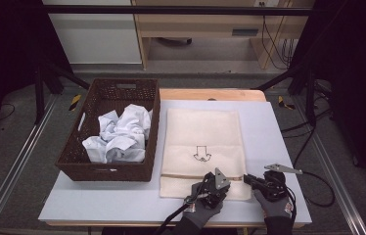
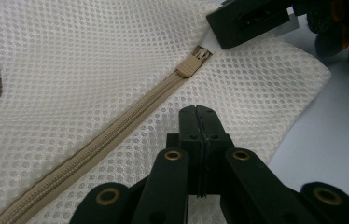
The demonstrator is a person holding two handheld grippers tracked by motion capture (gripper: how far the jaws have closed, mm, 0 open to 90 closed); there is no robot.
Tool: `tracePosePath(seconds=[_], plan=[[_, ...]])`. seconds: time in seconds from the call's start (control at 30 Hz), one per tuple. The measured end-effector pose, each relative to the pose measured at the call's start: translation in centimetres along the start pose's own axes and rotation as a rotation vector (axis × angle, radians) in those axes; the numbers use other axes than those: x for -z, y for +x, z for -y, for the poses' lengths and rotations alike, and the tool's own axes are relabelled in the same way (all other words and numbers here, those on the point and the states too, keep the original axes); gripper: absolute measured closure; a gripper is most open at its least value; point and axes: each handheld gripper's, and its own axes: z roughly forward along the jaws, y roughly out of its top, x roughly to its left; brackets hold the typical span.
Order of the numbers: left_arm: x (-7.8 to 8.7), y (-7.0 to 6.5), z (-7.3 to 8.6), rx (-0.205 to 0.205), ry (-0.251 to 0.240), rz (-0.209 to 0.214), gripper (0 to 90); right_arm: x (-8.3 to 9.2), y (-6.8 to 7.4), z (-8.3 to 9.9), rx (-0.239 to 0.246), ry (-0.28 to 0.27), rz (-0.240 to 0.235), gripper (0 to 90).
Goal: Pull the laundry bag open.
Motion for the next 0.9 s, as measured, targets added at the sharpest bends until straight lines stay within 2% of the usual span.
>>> tracePosePath(seconds=[0.2,0.3,0.33,0.4,0.47,0.5,0.53,0.6,0.67,0.77,0.9], plan=[[0.0,0.1,0.0,0.008,-0.001,0.006,88.9,0.3,0.1,0.0,0.000,-0.011,-0.011,82.7],[0.0,0.2,0.0,0.011,0.000,0.009,88.9,0.0,0.2,0.0,0.010,0.008,0.002,80.7],[0.0,0.1,0.0,0.010,0.000,0.008,88.9,-0.3,0.0,0.3,0.020,0.039,0.023,76.4],[0.0,0.1,0.0,0.009,0.000,0.008,88.9,-0.4,-0.1,0.4,0.014,0.039,0.021,75.7],[0.0,0.1,0.0,0.005,0.001,0.001,88.9,-0.4,-0.4,0.6,-0.013,0.043,0.003,73.5],[0.0,0.0,0.0,0.004,0.001,0.001,88.9,-0.4,-0.4,0.6,-0.007,0.044,0.006,73.4],[0.0,0.0,0.0,0.002,-0.002,0.001,88.9,-0.5,-0.3,0.5,-0.006,0.046,0.007,74.0],[0.0,0.0,0.0,0.002,-0.002,0.001,88.9,-0.4,-0.4,0.4,-0.026,0.051,0.000,81.9],[0.0,0.0,0.0,0.000,-0.003,0.000,88.6,-0.3,-0.3,0.2,-0.035,0.053,-0.007,83.2],[0.2,-0.1,0.0,-0.010,-0.009,-0.013,87.5,0.1,0.0,-0.1,-0.003,0.035,-0.002,83.4],[0.3,-0.1,0.0,-0.006,-0.020,-0.009,87.6,0.7,0.2,-0.3,0.004,0.007,-0.022,83.3]])
